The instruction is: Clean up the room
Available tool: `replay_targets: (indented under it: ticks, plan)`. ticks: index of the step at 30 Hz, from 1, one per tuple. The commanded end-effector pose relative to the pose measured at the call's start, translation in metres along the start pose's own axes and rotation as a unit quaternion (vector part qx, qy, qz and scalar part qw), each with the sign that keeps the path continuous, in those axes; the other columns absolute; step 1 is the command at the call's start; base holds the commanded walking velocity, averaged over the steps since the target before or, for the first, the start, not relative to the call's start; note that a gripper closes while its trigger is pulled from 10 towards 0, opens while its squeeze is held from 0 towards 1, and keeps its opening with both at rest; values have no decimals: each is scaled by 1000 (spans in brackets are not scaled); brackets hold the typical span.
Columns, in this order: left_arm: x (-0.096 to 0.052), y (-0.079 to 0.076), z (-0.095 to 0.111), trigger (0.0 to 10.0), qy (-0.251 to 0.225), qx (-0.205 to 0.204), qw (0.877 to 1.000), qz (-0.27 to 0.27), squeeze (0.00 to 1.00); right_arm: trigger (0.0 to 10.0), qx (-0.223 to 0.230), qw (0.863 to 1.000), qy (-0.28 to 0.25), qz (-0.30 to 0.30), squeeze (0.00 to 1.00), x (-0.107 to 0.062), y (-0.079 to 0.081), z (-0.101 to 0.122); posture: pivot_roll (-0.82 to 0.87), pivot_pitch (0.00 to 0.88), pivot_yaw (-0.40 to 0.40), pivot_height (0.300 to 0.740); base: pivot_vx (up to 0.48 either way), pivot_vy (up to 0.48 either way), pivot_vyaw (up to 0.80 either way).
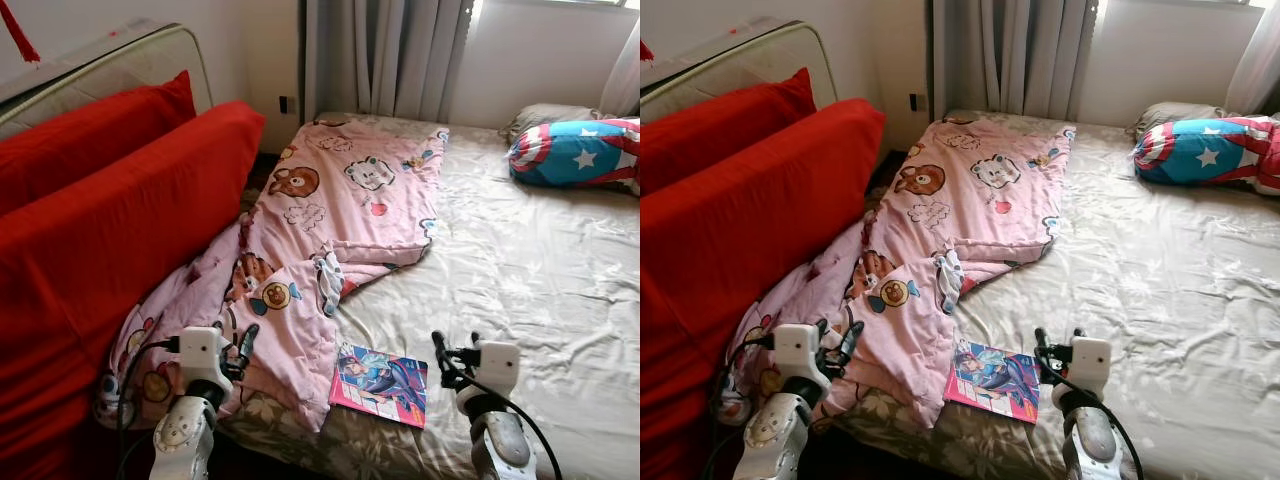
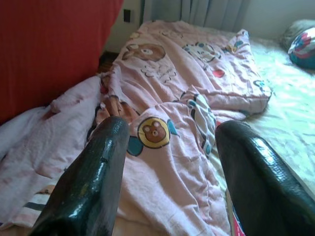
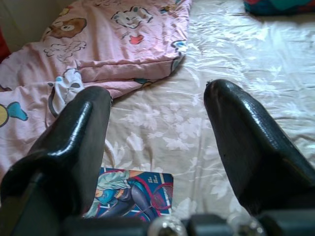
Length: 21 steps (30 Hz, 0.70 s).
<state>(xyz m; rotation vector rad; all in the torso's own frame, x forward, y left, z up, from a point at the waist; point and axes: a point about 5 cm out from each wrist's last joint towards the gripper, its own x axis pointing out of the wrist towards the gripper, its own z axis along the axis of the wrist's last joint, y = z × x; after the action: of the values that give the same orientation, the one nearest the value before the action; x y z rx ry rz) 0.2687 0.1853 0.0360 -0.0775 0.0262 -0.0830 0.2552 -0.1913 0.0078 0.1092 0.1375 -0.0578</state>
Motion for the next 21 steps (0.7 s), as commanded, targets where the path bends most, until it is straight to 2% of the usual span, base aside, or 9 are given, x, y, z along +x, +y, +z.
replay_targets:
  ticks: [1,7,10,16,21]
  plan:
    - [0,3,3,10000,-6,-9,1000,11,0,10000,2,1000,-13,1,0,0,3,4,-17,0,-55,740,0,0,0]
    - [1,0,10,10000,-10,-20,1000,13,0,10000,-6,1000,-18,3,0,2,7,11,-17,0,-64,740,0,0,0]
    - [3,-9,14,10000,-13,-21,1000,-5,0,10000,-16,1000,-20,3,0,6,9,21,-26,0,-63,735,0,0,0]
    - [4,-12,15,10000,-9,-28,1000,-7,0,10000,-25,1000,-16,7,0,0,12,17,-28,0,-66,705,0,0,0]
    - [3,-11,16,10000,-2,-26,1000,-15,0,10000,-27,999,-20,17,0,-3,18,19,-31,1,-62,705,0,0,0]
